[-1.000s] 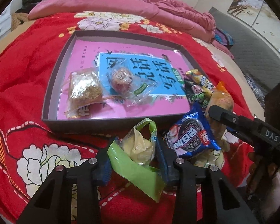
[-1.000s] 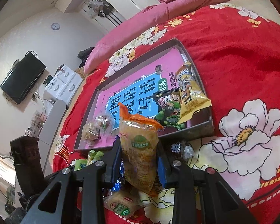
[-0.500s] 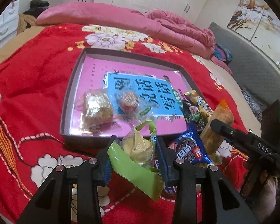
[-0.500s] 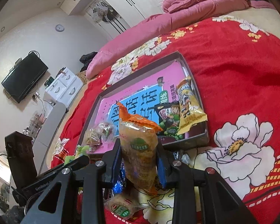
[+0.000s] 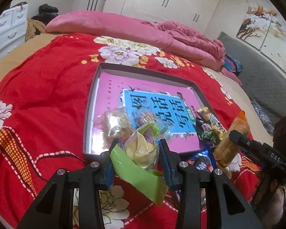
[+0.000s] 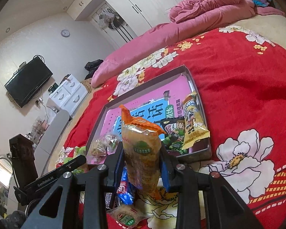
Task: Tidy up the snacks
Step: 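Lift both held bags up from the pile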
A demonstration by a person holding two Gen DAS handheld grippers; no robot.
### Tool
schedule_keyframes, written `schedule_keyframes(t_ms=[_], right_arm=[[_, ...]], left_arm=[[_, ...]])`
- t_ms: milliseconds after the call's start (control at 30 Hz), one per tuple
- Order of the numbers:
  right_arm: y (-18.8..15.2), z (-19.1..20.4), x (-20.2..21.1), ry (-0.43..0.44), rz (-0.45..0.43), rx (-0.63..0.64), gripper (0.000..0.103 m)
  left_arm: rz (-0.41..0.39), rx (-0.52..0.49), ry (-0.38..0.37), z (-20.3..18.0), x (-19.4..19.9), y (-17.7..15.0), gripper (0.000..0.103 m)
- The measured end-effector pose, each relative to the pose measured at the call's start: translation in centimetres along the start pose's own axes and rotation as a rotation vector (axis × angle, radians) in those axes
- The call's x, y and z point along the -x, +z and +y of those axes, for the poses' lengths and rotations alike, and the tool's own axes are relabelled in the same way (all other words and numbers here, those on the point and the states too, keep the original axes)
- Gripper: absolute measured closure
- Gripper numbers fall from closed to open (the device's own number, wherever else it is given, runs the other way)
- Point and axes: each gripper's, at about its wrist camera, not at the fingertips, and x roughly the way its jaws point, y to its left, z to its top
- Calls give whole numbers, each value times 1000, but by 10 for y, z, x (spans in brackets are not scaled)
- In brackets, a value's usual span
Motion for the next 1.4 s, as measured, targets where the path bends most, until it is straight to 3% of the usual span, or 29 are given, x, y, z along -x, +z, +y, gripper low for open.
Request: schedule_keyframes(t_ms=[833, 1400], right_arm=[[22, -5, 9, 2, -95, -59, 69], [30, -1, 6, -10, -112, -42, 69]], left_arm=[[-36, 10, 6, -3, -13, 16, 61], [-52, 5, 25, 1, -20, 23, 61]])
